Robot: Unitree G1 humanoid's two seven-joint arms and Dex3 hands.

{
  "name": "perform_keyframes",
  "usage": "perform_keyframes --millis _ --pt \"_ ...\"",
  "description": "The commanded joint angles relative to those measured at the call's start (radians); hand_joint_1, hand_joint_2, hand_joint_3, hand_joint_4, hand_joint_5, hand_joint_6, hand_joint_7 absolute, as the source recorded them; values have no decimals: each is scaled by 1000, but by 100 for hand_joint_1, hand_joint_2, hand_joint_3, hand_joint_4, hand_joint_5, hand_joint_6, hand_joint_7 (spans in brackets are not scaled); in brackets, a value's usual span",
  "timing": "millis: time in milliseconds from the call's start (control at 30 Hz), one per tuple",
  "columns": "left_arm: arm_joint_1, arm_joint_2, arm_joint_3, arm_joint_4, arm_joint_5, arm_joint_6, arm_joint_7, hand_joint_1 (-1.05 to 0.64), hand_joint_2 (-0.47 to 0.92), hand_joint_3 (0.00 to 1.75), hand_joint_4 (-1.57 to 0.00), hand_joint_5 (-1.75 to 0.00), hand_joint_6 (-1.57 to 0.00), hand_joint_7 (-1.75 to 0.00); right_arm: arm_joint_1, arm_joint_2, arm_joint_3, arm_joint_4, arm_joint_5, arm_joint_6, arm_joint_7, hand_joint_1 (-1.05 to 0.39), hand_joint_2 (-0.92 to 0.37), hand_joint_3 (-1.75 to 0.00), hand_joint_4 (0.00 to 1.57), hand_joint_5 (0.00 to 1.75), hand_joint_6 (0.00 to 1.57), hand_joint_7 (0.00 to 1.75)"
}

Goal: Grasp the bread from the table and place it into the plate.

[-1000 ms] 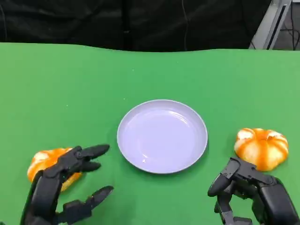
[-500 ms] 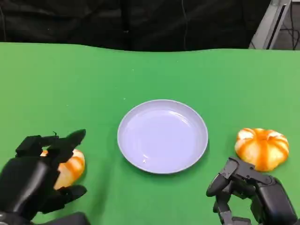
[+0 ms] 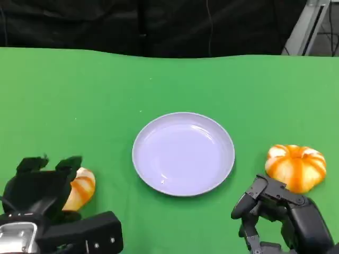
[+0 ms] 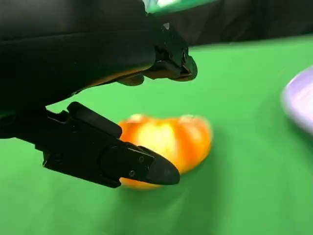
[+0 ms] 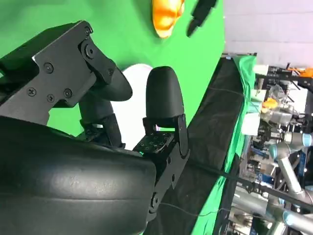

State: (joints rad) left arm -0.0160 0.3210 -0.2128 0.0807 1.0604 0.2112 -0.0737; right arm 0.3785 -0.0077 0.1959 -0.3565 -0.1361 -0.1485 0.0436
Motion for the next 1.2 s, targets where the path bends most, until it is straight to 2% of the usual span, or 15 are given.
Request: perform_keyframes --millis 33,333,367,400,433,467,500,567,633,700,733,867,1100,1133,1200 --pt "-91 21 -42 137 -15 45 -25 -53 92 8 -4 -42 -27 -1 -3 -8 -6 8 7 -12 -2 6 -41 -134 70 168 70 145" --pt "-138 42 -93 207 -67 72 -19 -52 92 6 -6 -42 -28 -1 -2 -8 -6 8 14 -13 0 5 -41 -135 70 169 70 145" --pt "-127 40 -65 240 -130 -29 78 -52 92 6 -6 -42 -28 -1 1 -8 -4 5 11 -12 -1 5 -41 -135 70 169 70 145" --pt "-121 40 -46 268 -180 -109 154 -36 89 9 -55 -114 -74 -40 4 -8 -3 2 9 -10 -2 6 -41 -135 69 168 70 145" --pt "-112 41 -33 283 -214 -178 235 -30 88 9 -69 -143 -87 -59 5 -8 -3 -1 6 -8 -3 6 -41 -134 69 168 70 145" --pt "-109 44 -28 296 -234 -223 289 -28 87 25 -78 -159 -78 -110 6 -9 -3 -2 5 -7 -3 5 -41 -134 69 168 70 145" --pt "-110 48 -32 304 -240 -242 316 -27 86 37 -84 -168 -68 -148 6 -9 -3 -2 5 -6 -3 5 -41 -134 69 168 70 145" --pt "-115 56 -39 323 -252 -265 347 -27 85 43 -87 -173 -62 -168 6 -9 -3 -2 4 -6 -3 5 -42 -133 69 168 70 145" --pt "-113 59 -41 317 -256 -311 415 -26 83 51 -87 -174 -61 -173 5 -9 -3 -3 3 -3 -2 5 -42 -133 69 168 70 146" --pt "-108 59 -40 301 -255 -362 492 -24 64 93 -83 -175 -64 -174 4 -10 -3 -4 2 0 -1 5 -42 -132 69 168 69 145" --pt "-108 60 -41 302 -255 -376 512 -23 61 99 -83 -175 -64 -174 4 -10 -3 -4 2 1 -1 5 -42 -132 69 168 69 145" --pt "-99 72 -46 258 -233 -425 583 -23 53 110 -82 -175 -63 -175 1 -9 -4 2 2 -3 -2 4 -43 -131 69 168 69 144" --pt "-102 82 -50 232 -217 -445 624 -23 50 114 -82 -175 -63 -175 1 -8 -3 6 0 -8 -5 4 -44 -129 70 167 70 143" --pt "-107 85 -51 226 -210 -451 639 -19 43 120 -83 -175 -63 -175 1 -8 -3 8 -2 -11 -6 4 -43 -129 70 167 70 143" --pt "-112 88 -51 220 -201 -458 656 -17 39 125 -83 -175 -63 -175 0 -8 -2 9 -4 -14 -8 4 -43 -129 70 167 71 144"
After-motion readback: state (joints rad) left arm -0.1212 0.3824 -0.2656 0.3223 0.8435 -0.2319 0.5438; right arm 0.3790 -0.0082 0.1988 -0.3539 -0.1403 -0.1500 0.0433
